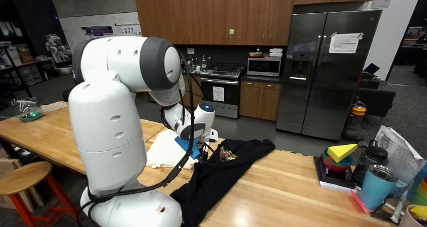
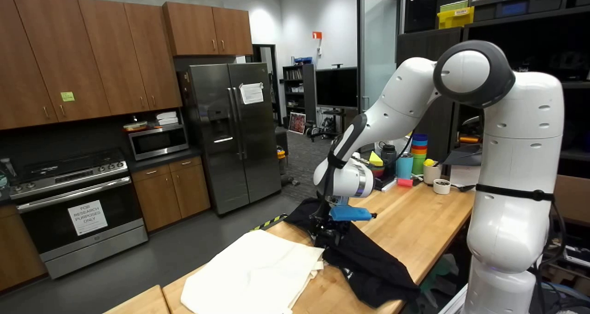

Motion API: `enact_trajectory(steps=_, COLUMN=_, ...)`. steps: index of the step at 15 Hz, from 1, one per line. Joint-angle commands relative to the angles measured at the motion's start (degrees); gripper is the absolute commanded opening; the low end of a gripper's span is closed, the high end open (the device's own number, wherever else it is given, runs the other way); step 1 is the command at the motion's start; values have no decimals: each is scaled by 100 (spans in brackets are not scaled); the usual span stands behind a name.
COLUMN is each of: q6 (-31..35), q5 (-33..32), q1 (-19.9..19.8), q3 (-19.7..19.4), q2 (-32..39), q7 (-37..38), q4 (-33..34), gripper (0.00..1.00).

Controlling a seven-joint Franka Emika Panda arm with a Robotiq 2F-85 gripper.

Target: Unfold the black shirt

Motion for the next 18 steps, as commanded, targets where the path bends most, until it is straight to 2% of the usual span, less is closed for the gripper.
enact_trajectory(steps=1, q6=690, q5=649, q1=198, q3=99, q2=-294, q7=682, q4=-379, gripper=100)
enact_trajectory(steps=4, q6=1469, q5=771, q1=346, q3=181, q2=-319, q7=1464, q4=-640, gripper=100)
enact_trajectory(steps=7, q6=2287, q5=51, q1=478, q3=89, q2=-143, q7=2793, q4=-955, gripper=100)
enact_trajectory(steps=10, q6=2665, q5=-1264, q1=573, q3=-276, q2=-15, q7=4207, q4=-1287, gripper=100)
enact_trajectory(steps=11, q6=2690, q5=-1761, q1=629, q3=-585, q2=301, q7=4535, q4=-1086, gripper=100)
enact_trajectory(steps=12, q6=2615, q5=-2333, q1=750, q3=-944, q2=259, q7=4937, q4=-1160, gripper=100)
enact_trajectory(steps=13, q6=2463, q5=-2866, q1=966, q3=-1359, q2=207, q7=5335, q4=-1165, gripper=79)
enact_trajectory(steps=15, q6=2149, q5=-3930, q1=1487, q3=-2282, q2=174, q7=6083, q4=-1001, gripper=68)
enact_trajectory(steps=16, q6=1965, q5=-4366, q1=1711, q3=-2611, q2=157, q7=6444, q4=-869, gripper=61)
enact_trajectory(steps=18, q6=1529, q5=-5205, q1=2005, q3=-3003, q2=14, q7=7270, q4=-652, gripper=45)
